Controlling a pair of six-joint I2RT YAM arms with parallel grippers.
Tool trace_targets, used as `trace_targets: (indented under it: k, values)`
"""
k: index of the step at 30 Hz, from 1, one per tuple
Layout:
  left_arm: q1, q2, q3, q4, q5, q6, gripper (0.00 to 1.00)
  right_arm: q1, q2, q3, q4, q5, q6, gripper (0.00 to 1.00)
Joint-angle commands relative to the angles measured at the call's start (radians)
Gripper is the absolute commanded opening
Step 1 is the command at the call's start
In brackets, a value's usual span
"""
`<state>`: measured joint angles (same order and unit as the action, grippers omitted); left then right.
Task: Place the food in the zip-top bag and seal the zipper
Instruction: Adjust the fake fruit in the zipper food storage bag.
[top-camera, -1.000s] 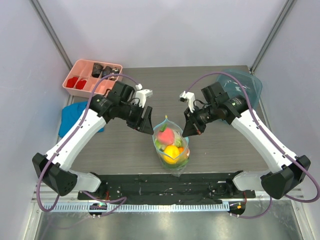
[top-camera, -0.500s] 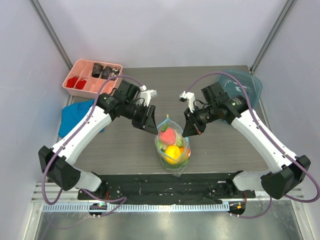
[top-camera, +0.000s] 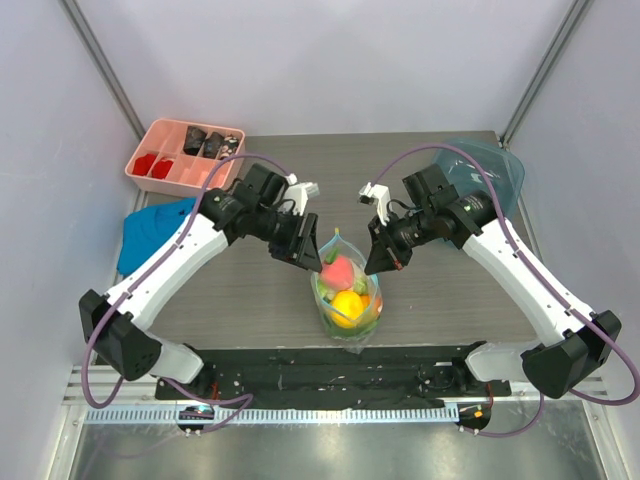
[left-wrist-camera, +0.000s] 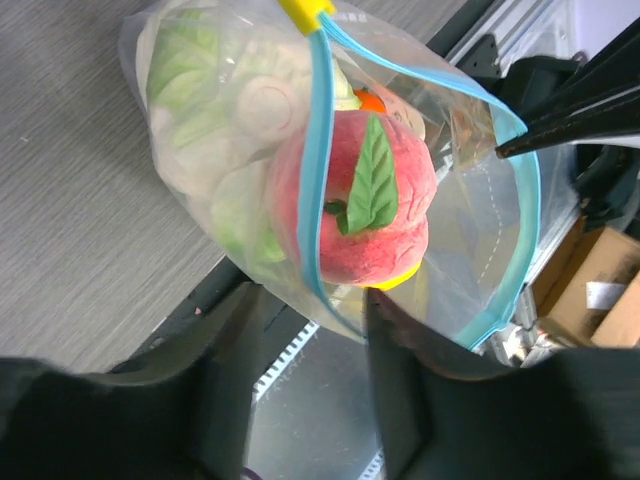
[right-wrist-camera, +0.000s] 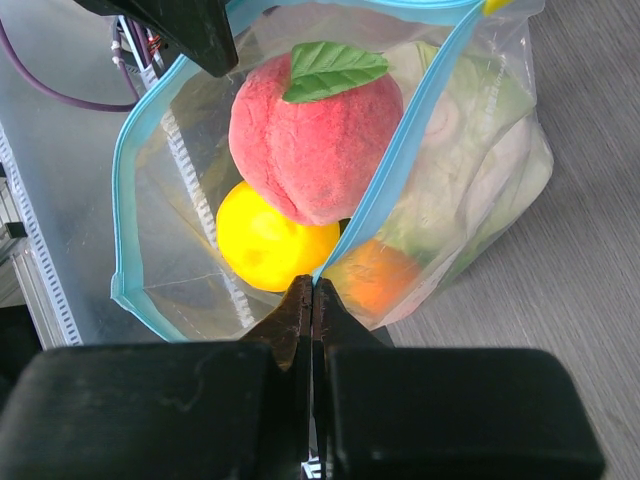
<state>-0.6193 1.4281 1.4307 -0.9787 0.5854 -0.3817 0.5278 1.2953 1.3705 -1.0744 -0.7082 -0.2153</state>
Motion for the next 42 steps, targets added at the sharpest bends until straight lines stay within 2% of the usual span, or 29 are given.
trace_targets:
  k: [1, 2, 4, 5, 6, 16, 23, 28, 33, 38, 42]
  values:
    - [-0.037, -0.024, 0.023, 0.020, -0.048, 0.001, 0.42, -0.002, -0.034, 0.024, 0.007, -0.014, -0.007, 0.01]
    - [-0.037, -0.023, 0.027, 0.026, -0.014, -0.003, 0.29, -0.002, -0.034, 0.027, 0.010, -0.017, -0.004, 0.01]
    - [-0.037, -0.027, 0.042, 0.037, 0.026, -0.013, 0.15, -0.002, -0.037, 0.033, 0.013, -0.031, 0.008, 0.01]
    - [-0.037, -0.043, 0.043, 0.054, 0.046, -0.032, 0.04, -0.002, -0.036, 0.039, 0.016, -0.039, 0.014, 0.01]
    - [-0.039, -0.052, 0.042, 0.096, 0.066, -0.046, 0.00, -0.002, -0.037, 0.044, 0.027, -0.048, 0.025, 0.01]
    - [-0.112, 0.023, 0.079, 0.195, 0.105, -0.118, 0.00, 0.018, -0.004, 0.055, 0.111, -0.171, 0.142, 0.01]
    - [-0.178, 0.077, 0.028, 0.277, 0.099, -0.160, 0.00, 0.087, 0.009, -0.051, 0.229, -0.185, 0.208, 0.01]
    - [-0.178, 0.095, -0.071, 0.339, 0.059, -0.174, 0.00, 0.097, 0.028, -0.169, 0.260, -0.104, 0.145, 0.01]
    - [-0.177, 0.032, -0.144, 0.405, 0.059, -0.183, 0.00, 0.066, 0.007, -0.231, 0.208, -0.063, 0.085, 0.01]
    - [-0.177, -0.031, -0.073, 0.345, -0.002, -0.103, 0.00, 0.041, -0.011, -0.128, 0.183, -0.089, 0.111, 0.01]
    - [-0.174, 0.009, 0.097, 0.235, 0.016, -0.069, 0.01, 0.041, -0.051, -0.094, 0.240, -0.094, 0.169, 0.01]
